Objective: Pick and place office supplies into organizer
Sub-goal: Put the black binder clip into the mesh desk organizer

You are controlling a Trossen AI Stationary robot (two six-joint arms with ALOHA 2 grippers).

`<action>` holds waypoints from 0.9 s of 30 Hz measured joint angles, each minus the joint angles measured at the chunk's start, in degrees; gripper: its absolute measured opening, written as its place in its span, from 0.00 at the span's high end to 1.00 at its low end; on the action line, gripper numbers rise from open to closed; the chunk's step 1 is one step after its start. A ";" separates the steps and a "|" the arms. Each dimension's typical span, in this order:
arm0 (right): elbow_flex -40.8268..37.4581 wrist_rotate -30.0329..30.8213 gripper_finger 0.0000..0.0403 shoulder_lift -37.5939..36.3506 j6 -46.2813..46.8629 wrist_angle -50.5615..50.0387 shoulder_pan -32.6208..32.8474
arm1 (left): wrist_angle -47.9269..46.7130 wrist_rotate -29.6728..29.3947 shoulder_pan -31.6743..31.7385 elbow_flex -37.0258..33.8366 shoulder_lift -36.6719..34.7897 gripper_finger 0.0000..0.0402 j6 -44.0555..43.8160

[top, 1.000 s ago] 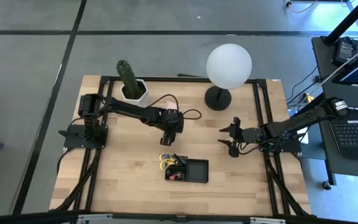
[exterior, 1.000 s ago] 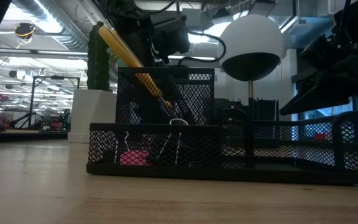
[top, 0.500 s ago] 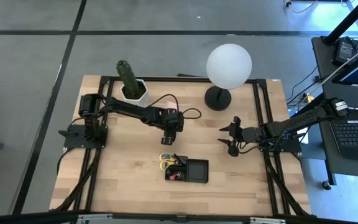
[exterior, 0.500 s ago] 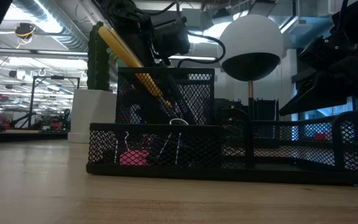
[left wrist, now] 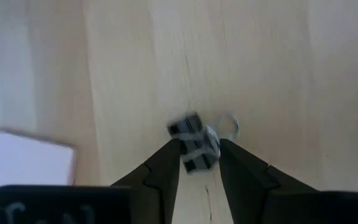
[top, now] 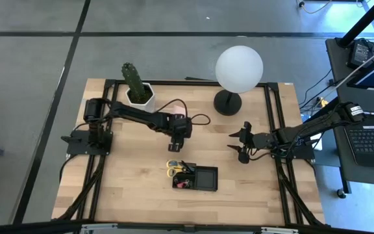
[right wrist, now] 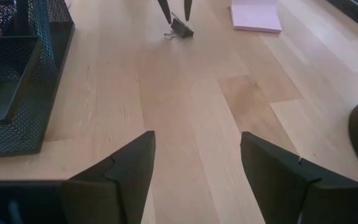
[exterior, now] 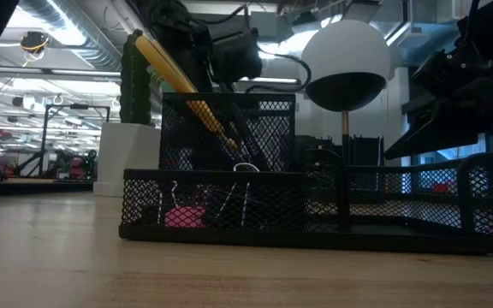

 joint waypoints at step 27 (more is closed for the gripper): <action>0.01 -0.02 0.41 0.02 0.02 -0.43 0.01 | 2.23 0.04 0.37 0.14 2.29 0.94 -1.27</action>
